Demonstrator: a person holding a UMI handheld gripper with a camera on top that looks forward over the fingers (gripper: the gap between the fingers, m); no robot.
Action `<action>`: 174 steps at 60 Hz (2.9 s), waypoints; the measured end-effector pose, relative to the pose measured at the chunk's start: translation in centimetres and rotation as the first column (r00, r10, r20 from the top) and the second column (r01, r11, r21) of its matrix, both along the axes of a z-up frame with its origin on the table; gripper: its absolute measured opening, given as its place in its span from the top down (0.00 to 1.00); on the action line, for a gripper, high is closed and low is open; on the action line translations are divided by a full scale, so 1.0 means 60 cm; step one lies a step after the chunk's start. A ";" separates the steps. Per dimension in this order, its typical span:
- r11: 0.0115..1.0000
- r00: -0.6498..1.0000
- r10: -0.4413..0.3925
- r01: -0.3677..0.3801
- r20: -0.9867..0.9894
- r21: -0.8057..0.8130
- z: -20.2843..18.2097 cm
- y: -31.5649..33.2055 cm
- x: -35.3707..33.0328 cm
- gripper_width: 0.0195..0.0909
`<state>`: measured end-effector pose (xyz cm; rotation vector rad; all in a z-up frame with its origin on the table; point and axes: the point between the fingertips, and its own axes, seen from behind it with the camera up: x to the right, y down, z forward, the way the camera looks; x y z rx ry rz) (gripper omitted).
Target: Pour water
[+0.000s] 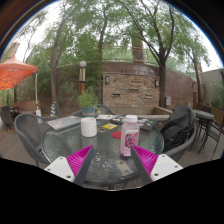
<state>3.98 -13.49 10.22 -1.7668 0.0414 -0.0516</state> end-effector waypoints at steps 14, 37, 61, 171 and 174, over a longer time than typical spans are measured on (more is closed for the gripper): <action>0.998 0.998 -0.056 0.056 0.019 0.007 -0.030 0.122 0.091 0.11; 0.994 0.997 -0.054 0.049 0.047 0.096 -0.019 0.247 0.115 0.56; 0.999 0.906 -0.030 0.020 0.422 0.027 0.050 0.308 0.114 0.68; 0.983 0.985 0.173 -0.172 -0.011 0.070 -0.037 0.529 0.092 0.66; 0.982 0.985 0.173 -0.174 0.018 0.071 -0.029 0.533 0.084 0.66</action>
